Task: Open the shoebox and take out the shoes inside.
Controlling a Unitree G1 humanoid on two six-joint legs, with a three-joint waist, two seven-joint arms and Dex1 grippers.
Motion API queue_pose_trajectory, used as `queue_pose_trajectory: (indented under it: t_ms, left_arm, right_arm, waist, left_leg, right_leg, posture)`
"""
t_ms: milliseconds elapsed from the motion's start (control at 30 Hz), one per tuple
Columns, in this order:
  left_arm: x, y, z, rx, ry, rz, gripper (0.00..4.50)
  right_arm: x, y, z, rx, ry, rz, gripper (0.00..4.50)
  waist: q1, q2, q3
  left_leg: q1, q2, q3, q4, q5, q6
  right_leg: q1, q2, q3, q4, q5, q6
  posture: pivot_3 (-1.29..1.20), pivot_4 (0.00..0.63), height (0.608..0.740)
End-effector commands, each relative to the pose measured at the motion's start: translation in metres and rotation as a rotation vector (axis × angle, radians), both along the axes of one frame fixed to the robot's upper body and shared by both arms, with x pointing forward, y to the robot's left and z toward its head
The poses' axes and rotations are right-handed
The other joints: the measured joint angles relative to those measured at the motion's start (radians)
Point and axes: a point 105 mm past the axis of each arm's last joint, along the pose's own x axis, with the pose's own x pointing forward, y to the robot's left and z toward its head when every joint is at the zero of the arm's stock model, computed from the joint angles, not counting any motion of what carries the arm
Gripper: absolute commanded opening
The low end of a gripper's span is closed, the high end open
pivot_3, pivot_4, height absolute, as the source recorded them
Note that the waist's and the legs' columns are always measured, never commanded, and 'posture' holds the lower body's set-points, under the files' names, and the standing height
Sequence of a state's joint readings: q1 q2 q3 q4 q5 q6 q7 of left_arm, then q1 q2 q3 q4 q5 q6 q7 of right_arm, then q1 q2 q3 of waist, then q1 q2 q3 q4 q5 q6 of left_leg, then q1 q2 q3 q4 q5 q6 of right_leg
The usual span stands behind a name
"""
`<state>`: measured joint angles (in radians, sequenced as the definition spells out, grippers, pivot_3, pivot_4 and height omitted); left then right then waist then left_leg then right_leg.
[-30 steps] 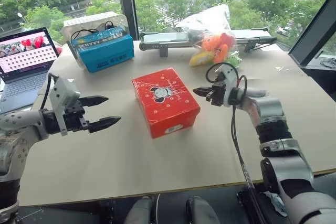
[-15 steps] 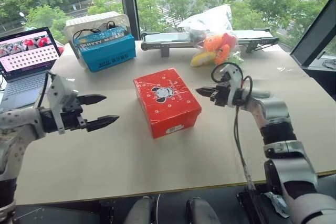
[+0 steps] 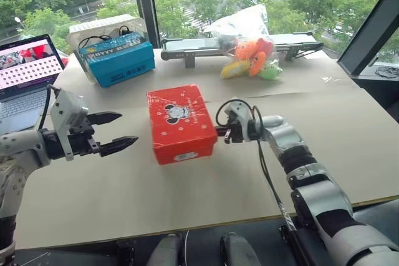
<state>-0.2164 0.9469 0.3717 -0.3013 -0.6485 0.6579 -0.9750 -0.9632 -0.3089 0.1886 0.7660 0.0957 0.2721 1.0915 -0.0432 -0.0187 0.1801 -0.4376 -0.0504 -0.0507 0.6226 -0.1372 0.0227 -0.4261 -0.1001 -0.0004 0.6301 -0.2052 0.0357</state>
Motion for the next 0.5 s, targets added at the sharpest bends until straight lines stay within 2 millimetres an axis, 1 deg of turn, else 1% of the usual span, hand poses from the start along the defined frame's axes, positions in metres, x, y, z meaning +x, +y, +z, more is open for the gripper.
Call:
queue_pose_trajectory:
  t_ms: [33, 100, 167, 300, 400, 500]
  left_arm:
    - [-0.004, -0.005, 0.009, 0.004, -0.041, -0.018, 4.5]
    - [-0.005, -0.004, 0.009, 0.003, -0.04, -0.013, 4.5]
    - [-0.006, -0.002, 0.01, 0.005, -0.04, -0.003, 4.5]
    - [-0.01, 0.0, 0.015, 0.0, -0.046, 0.011, 4.5]
    - [-0.011, 0.001, 0.016, -0.002, -0.045, 0.018, 4.5]
    - [-0.016, 0.004, 0.018, -0.003, -0.046, 0.031, 4.5]
  right_arm:
    - [0.004, 0.002, 0.035, 0.055, -0.077, 0.017, 0.04]
    - [0.004, 0.002, 0.046, 0.072, -0.094, 0.025, 0.04]
    - [0.002, 0.008, 0.064, 0.108, -0.118, 0.054, 0.04]
    - [-0.005, 0.03, 0.099, 0.18, -0.161, 0.131, 0.04]
    - [-0.009, 0.04, 0.11, 0.203, -0.169, 0.161, 0.04]
    - [-0.015, 0.058, 0.122, 0.201, -0.199, 0.218, 0.04]
  waist:
    - [0.002, 0.0, 0.0]
    - [0.002, 0.0, 0.0]
    - [0.001, 0.0, 0.0]
    - [-0.006, 0.0, 0.0]
    - [-0.007, 0.0, 0.0]
    - [-0.003, 0.0, 0.0]
  left_leg:
    - [0.0, 0.0, 0.0, 0.0, 0.0, 0.0]
    - [0.0, 0.0, 0.0, 0.0, 0.0, -0.001]
    - [0.0, 0.0, 0.0, 0.0, 0.0, -0.001]
    - [0.0, 0.001, 0.001, -0.001, 0.0, -0.001]
    - [0.0, 0.004, 0.001, -0.001, -0.001, -0.001]
    - [0.001, 0.007, 0.002, -0.001, -0.001, -0.002]
  right_leg:
    - [0.0, 0.0, 0.0, 0.0, 0.0, 0.0]
    - [0.0, 0.0, 0.0, 0.0, 0.0, 0.0]
    - [-0.001, 0.0, 0.001, 0.0, 0.0, 0.0]
    - [-0.002, 0.002, 0.003, 0.0, 0.0, -0.001]
    - [-0.003, 0.005, 0.004, 0.0, 0.001, -0.002]
    - [-0.003, 0.008, 0.004, 0.0, 0.001, -0.003]
  posture:
    - [0.0, 0.15, 0.74]
    - [0.0, 0.15, 0.74]
    - [0.0, 0.15, 0.74]
    - [0.0, 0.15, 0.74]
    - [0.0, 0.15, 0.74]
    - [0.0, 0.15, 0.74]
